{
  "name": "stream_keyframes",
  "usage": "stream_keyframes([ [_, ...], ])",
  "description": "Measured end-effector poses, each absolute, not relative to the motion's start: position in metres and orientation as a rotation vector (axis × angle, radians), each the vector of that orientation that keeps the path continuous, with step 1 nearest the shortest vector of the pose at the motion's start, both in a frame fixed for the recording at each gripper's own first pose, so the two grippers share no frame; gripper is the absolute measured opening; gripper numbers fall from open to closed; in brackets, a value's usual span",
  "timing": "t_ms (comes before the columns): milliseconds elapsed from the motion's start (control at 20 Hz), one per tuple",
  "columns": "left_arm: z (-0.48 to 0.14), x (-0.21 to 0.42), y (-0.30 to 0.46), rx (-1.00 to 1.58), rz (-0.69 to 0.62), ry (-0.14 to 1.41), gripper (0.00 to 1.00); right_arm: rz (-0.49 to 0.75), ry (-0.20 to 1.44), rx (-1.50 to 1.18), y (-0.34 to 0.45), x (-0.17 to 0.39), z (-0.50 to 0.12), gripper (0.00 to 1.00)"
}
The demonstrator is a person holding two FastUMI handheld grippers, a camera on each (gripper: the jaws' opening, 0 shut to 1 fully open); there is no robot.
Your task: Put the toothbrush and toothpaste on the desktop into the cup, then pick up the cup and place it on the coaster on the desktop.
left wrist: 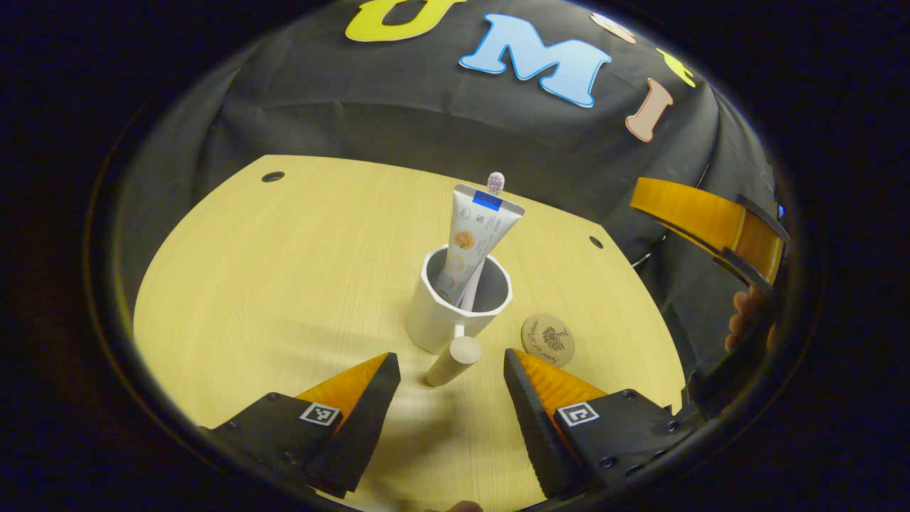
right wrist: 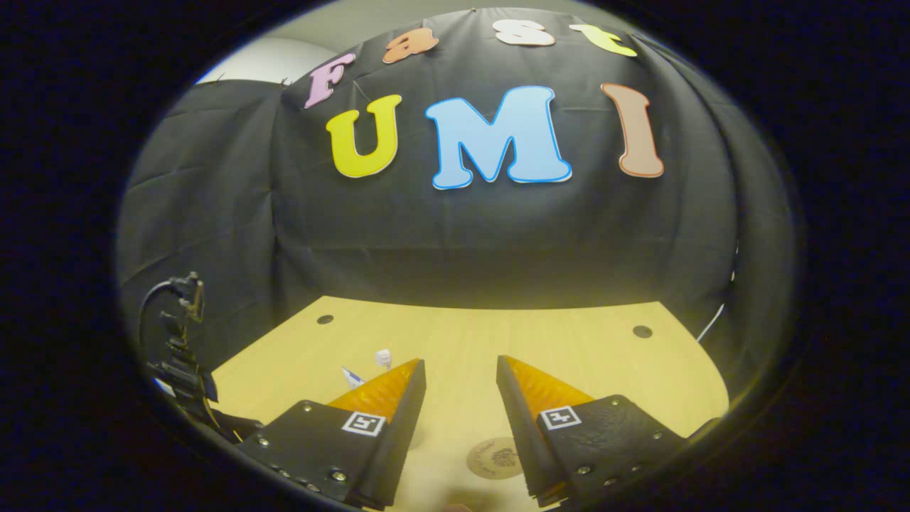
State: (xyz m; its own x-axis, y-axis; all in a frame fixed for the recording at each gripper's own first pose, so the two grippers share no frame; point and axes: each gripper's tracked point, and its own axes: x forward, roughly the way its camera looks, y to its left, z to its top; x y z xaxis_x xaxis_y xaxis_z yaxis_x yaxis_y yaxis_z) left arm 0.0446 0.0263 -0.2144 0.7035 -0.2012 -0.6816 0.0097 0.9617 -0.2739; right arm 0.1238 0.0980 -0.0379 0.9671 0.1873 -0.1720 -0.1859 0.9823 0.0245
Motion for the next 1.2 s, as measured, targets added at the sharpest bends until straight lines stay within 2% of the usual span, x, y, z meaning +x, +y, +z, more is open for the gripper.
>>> stream_keyframes([
  [50, -0.218, 0.045, 0.025, -0.256, -0.118, 0.804, 1.0, 0.175, 0.166, -0.02, 0.09, 0.118, -0.035, 0.64],
  [150, -0.223, 0.048, 0.023, -0.251, -0.117, 0.834, 1.0, 0.147, 0.152, -0.057, 0.073, 0.106, -0.032, 0.64],
  [200, -0.225, 0.051, 0.024, -0.246, -0.112, 0.85, 0.89, 0.133, 0.151, -0.064, 0.066, 0.102, -0.032, 0.64],
  [250, -0.229, 0.053, 0.024, -0.242, -0.108, 0.867, 0.95, 0.122, 0.15, -0.067, 0.059, 0.097, -0.031, 0.64],
  [350, -0.238, 0.056, 0.023, -0.236, -0.105, 0.909, 0.95, 0.096, 0.148, -0.072, 0.046, 0.088, -0.03, 0.65],
  [400, -0.241, 0.058, 0.023, -0.232, -0.106, 0.931, 0.95, 0.084, 0.149, -0.075, 0.039, 0.083, -0.031, 0.65],
  [450, -0.245, 0.059, 0.023, -0.226, -0.108, 0.948, 0.88, 0.073, 0.153, -0.077, 0.034, 0.081, -0.032, 0.65],
  [500, -0.248, 0.06, 0.024, -0.215, -0.109, 0.971, 0.94, 0.064, 0.161, -0.075, 0.03, 0.081, -0.035, 0.65],
  [550, -0.251, 0.061, 0.026, -0.198, -0.112, 0.992, 0.94, 0.057, 0.171, -0.069, 0.025, 0.079, -0.038, 0.65],
  [600, -0.253, 0.062, 0.028, -0.174, -0.112, 1.013, 0.87, 0.052, 0.183, -0.06, 0.022, 0.078, -0.042, 0.65],
  [650, -0.255, 0.063, 0.03, -0.15, -0.117, 1.036, 0.99, 0.049, 0.196, -0.049, 0.019, 0.077, -0.045, 0.65],
  [750, -0.26, 0.067, 0.033, -0.107, -0.118, 1.069, 0.87, 0.044, 0.221, -0.034, 0.015, 0.075, -0.054, 0.64],
  [800, -0.262, 0.07, 0.033, -0.093, -0.122, 1.084, 0.92, 0.038, 0.233, -0.032, 0.012, 0.074, -0.058, 0.64],
  [1000, -0.267, 0.077, 0.027, -0.08, -0.124, 1.13, 0.86, 0.013, 0.274, -0.011, -0.004, 0.072, -0.077, 0.65],
  [1050, -0.269, 0.077, 0.024, -0.091, -0.122, 1.145, 0.78, 0.005, 0.28, -0.004, -0.007, 0.072, -0.078, 0.65],
  [1100, -0.27, 0.076, 0.021, -0.106, -0.122, 1.16, 0.71, -0.003, 0.284, 0.001, -0.011, 0.071, -0.08, 0.58],
  [1150, -0.272, 0.075, 0.02, -0.117, -0.113, 1.172, 0.69, -0.01, 0.284, 0.006, -0.014, 0.07, -0.081, 0.65],
  [1200, -0.273, 0.075, 0.019, -0.126, -0.109, 1.183, 0.64, -0.017, 0.285, 0.01, -0.017, 0.07, -0.081, 0.65],
])
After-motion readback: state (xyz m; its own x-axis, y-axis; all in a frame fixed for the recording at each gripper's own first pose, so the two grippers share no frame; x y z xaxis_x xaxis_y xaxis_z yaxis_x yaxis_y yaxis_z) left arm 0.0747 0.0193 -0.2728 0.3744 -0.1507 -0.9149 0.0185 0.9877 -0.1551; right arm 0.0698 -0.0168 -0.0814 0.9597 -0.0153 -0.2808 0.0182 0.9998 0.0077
